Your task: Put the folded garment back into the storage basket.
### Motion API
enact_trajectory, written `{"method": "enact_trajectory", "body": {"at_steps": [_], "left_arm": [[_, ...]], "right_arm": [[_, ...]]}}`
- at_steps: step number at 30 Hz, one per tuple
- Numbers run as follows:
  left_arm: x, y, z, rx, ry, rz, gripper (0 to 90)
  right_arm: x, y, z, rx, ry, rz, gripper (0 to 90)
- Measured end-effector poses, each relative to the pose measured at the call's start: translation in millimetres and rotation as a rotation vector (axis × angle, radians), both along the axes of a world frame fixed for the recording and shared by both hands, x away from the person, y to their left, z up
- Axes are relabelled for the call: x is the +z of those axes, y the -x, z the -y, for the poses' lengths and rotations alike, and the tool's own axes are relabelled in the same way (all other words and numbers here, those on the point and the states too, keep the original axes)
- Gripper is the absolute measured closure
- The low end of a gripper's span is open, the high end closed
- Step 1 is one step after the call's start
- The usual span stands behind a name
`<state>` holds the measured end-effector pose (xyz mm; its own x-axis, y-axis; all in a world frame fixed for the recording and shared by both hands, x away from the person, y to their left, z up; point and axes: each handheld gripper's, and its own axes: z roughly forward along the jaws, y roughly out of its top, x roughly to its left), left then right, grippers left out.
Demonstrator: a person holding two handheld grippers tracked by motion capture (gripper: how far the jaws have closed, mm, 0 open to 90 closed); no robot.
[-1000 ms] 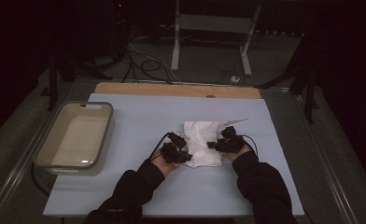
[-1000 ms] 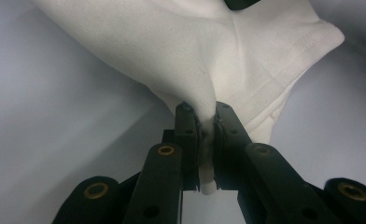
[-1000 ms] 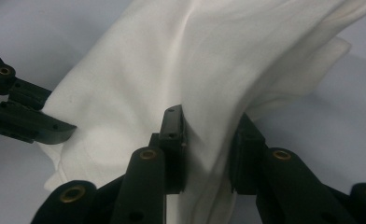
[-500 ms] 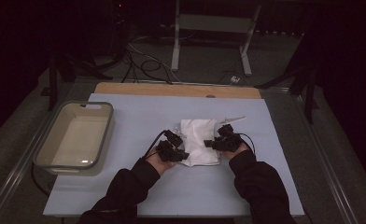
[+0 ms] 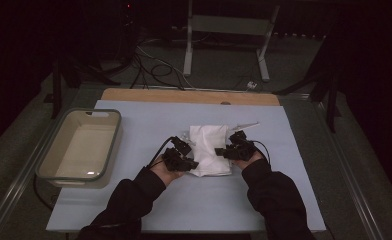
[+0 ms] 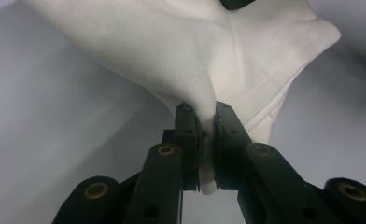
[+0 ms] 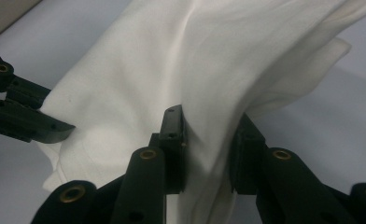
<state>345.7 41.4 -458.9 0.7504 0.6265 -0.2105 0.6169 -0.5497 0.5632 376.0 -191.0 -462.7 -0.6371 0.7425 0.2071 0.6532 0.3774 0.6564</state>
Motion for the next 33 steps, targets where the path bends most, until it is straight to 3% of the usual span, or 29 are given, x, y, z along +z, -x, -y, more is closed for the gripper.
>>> {"method": "enact_trajectory", "body": {"at_steps": [20,33], "left_arm": [[21.5,1.3,-20.1,-0.014,-0.025,0.025,82.6],[31.6,0.3,-31.1,-0.023,-0.034,0.021,82.6]], "right_arm": [[18.5,0.5,-23.3,0.02,0.006,0.029,71.2],[26.5,-1.3,-35.7,0.034,0.004,0.037,71.2]]}}
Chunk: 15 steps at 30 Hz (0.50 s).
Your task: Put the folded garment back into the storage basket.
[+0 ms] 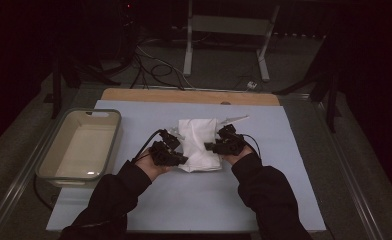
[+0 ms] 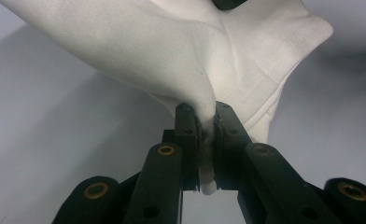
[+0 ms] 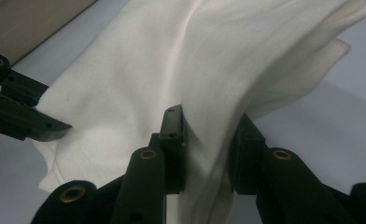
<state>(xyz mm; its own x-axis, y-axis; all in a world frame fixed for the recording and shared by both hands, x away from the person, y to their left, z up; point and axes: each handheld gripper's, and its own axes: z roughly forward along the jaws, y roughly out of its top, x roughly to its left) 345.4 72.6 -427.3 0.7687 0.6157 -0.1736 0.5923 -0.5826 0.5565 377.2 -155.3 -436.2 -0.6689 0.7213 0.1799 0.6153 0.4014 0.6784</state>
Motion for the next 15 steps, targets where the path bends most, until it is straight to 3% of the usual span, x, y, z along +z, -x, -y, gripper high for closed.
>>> {"method": "enact_trajectory", "body": {"at_steps": [15], "left_arm": [[7.4,2.1,-14.2,-0.003,-0.015,-0.007,82.6]], "right_arm": [[5.6,-0.3,-15.7,0.029,0.003,0.008,71.2]]}}
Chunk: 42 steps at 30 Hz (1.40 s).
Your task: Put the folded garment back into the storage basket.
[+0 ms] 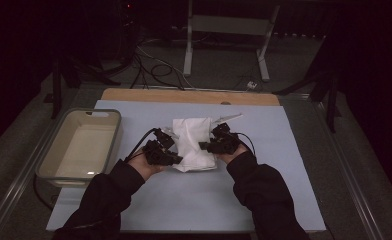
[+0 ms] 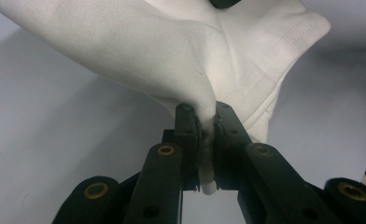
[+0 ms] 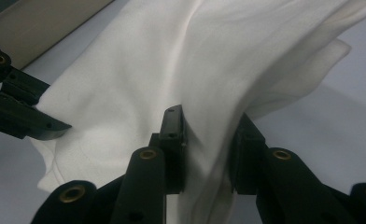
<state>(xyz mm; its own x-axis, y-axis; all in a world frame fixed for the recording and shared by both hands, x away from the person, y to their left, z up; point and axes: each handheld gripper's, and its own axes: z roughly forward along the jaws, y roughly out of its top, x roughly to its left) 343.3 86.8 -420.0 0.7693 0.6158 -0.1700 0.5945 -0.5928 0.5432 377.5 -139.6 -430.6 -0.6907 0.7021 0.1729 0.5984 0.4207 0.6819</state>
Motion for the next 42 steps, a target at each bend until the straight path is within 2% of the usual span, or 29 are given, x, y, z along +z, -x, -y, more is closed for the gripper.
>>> {"method": "enact_trajectory", "body": {"at_steps": [11,20,42], "left_arm": [[7.4,4.1,-11.1,0.001,-0.021,0.004,82.5],[6.7,5.5,-21.2,0.008,-0.023,-0.002,82.6],[14.3,11.7,-56.3,0.034,-0.046,-0.013,82.6]], "right_arm": [[2.5,-0.5,-11.8,0.025,-0.013,-0.01,71.2],[2.9,-0.9,-22.9,0.043,-0.01,-0.006,71.2],[8.4,-1.0,-61.7,0.103,-0.003,0.001,71.2]]}}
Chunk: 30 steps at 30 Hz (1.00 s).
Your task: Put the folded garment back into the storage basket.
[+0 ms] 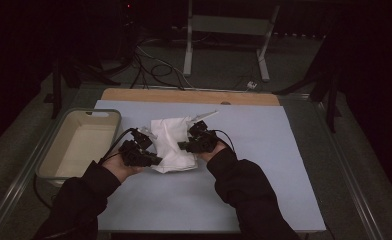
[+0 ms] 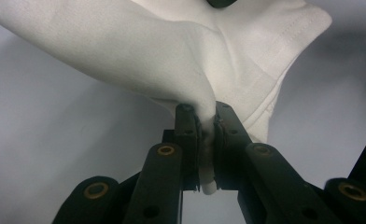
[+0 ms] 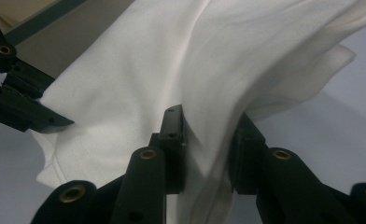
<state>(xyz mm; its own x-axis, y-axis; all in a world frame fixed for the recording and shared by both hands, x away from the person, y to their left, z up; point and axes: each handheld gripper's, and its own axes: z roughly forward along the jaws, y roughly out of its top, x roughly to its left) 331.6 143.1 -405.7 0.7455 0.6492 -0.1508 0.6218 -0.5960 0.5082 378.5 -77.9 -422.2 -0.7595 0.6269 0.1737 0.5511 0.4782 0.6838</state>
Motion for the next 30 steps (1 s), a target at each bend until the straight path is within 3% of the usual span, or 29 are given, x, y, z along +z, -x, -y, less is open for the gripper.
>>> {"method": "enact_trajectory", "body": {"at_steps": [30], "left_arm": [[12.8,9.7,-42.7,0.036,-0.025,0.007,82.5]], "right_arm": [[10.2,0.9,-47.9,0.063,-0.006,0.012,71.2]]}}
